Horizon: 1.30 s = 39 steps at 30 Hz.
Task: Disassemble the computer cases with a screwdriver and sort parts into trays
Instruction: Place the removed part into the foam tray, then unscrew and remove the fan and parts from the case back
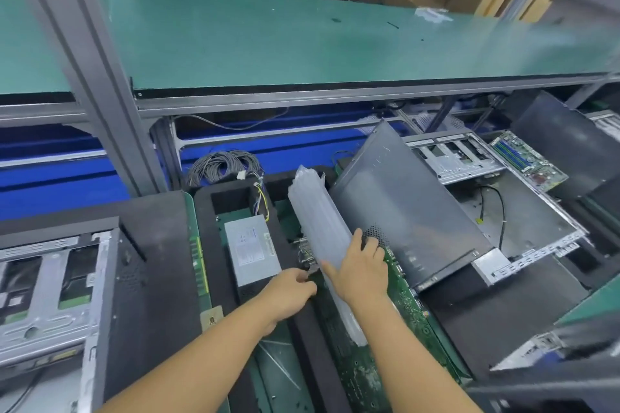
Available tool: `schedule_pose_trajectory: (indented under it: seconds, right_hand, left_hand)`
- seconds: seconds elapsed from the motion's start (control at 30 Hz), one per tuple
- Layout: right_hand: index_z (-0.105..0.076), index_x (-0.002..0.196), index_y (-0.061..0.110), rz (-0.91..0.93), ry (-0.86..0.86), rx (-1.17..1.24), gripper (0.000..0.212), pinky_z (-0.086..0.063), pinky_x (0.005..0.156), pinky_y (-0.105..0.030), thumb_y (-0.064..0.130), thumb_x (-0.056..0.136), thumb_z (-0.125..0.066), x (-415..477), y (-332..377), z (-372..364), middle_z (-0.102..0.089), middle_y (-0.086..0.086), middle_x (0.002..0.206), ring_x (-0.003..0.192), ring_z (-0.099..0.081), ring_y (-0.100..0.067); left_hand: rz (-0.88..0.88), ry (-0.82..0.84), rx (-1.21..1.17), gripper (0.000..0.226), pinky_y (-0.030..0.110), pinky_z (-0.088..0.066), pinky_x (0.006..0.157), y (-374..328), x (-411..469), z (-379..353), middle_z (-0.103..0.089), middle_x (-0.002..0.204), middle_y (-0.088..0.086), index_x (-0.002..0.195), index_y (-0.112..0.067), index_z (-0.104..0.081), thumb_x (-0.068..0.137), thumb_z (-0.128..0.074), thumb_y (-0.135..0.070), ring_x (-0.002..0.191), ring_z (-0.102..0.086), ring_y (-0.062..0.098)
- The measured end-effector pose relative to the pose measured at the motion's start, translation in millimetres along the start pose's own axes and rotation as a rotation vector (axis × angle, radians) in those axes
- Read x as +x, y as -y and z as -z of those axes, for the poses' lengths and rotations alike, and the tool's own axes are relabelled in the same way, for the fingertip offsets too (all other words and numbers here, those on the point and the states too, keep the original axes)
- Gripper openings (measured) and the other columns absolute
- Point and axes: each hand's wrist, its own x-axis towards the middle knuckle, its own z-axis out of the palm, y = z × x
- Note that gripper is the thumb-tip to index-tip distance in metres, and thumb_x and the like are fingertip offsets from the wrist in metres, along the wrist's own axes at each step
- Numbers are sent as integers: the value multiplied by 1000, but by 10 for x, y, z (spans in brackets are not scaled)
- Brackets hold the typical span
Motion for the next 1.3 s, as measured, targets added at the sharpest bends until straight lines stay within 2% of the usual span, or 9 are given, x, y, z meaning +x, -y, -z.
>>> schedule_pose_trajectory:
  seconds: [0.2, 0.33, 0.57, 0.67, 0.8, 0.87, 0.97, 1.13, 1.3]
  right_hand:
    - [-2, 158, 14, 12, 148, 151, 92, -46, 95, -46, 50, 95, -58, -72, 59, 60, -33, -15, 145, 128, -44, -35]
    - [-15, 155, 16, 36, 180, 262, 81, -47, 97, -49, 42, 95, -61, -89, 99, 86, -39, -17, 143, 126, -47, -40]
    - [-12, 156, 8, -65, 4, -38, 89, -37, 107, -44, 54, 94, -57, -332, 206, 111, -27, -23, 150, 135, -35, -38]
    - [-32, 149, 9, -34, -93, 104, 68, -38, 103, -44, 40, 95, -61, -547, 417, 230, -37, -23, 142, 127, -40, -41]
    - [-60, 124, 8, 163, -196, 609, 32, -44, 87, -36, 13, 93, -61, -1123, 951, 397, -64, -23, 117, 104, -57, -36]
    - [-61, 106, 23, 255, -172, 858, 19, -46, 68, -26, 10, 94, -55, -1546, 1290, 501, -70, -9, 95, 79, -62, -25]
    - [-60, 94, 38, 471, -179, 946, 21, -45, 56, -21, 18, 93, -52, -2233, 1810, 621, -66, 6, 74, 60, -56, -12]
    - [-66, 94, 31, 678, 3, 750, 21, -54, 65, -34, 17, 96, -51, -3020, 2468, 546, -67, 3, 71, 64, -61, -18]
    - [-64, 126, 10, 669, 435, -75, 30, -53, 89, -36, 18, 99, -52, -3179, 2872, 81, -65, -12, 126, 108, -63, -31]
  left_hand:
    - [-57, -88, -47, 52, 33, -45, 107, 12, -408, 270, -57, 133, -4, 143, -20, -47, 92, -53, -22, 121, -56, 16]
    - [-103, -164, -119, 44, 30, -49, 100, 119, -805, 478, -60, 116, -14, 135, -25, -52, 91, -54, -23, 108, -62, 12]
    - [-230, -254, -172, 32, 17, -49, 68, 426, -1489, 811, -60, 114, -21, 123, -35, -56, 92, -53, -28, 87, -62, 0]
    - [-287, -317, -171, 23, 14, -47, 63, 566, -1726, 942, -64, 111, -21, 111, -37, -61, 91, -54, -26, 79, -62, -2]
    - [-338, -327, -276, 20, 30, -57, 82, 814, -2104, 1158, -70, 102, -10, 101, -29, -63, 95, -52, -13, 90, -70, 7]
    - [-373, -348, -336, 22, 29, -56, 67, 1025, -2326, 1319, -72, 90, -2, 100, -20, -63, 95, -47, -6, 76, -72, 9]
    - [-376, -384, -263, 23, 24, -49, 51, 1481, -2674, 1621, -72, 70, 0, 97, -19, -61, 94, -43, -5, 62, -70, 16]
    - [-196, -435, 187, 22, 17, -48, 50, 2375, -3076, 2240, -73, 79, -9, 87, -27, -63, 90, -51, -10, 62, -66, 6]
    - [45, -436, 682, 23, 27, -46, 76, 2944, -3286, 2620, -68, 111, 1, 102, -20, -67, 92, -46, -15, 96, -63, 19]
